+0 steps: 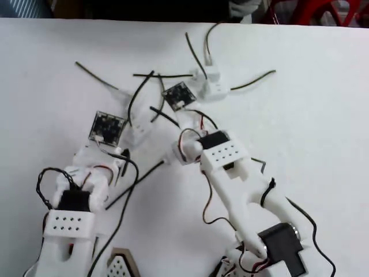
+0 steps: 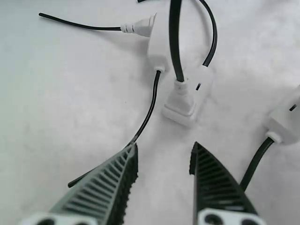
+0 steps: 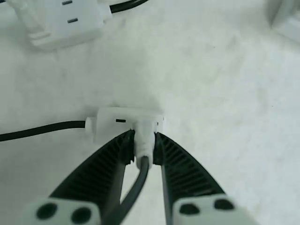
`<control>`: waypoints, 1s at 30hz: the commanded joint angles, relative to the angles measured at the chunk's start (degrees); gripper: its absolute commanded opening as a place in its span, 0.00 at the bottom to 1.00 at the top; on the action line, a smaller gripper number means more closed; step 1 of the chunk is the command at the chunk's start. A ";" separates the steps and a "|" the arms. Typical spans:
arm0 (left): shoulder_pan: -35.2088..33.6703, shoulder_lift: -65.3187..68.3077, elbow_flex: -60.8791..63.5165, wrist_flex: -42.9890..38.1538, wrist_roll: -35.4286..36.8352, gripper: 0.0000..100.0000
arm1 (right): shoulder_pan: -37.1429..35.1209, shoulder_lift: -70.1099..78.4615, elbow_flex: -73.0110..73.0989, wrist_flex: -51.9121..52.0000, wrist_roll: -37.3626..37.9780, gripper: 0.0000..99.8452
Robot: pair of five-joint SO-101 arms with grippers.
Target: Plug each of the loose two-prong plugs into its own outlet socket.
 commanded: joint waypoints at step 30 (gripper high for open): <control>-0.31 -1.27 -0.35 -1.41 0.18 0.19 | -1.10 8.75 -3.78 3.91 -0.44 0.02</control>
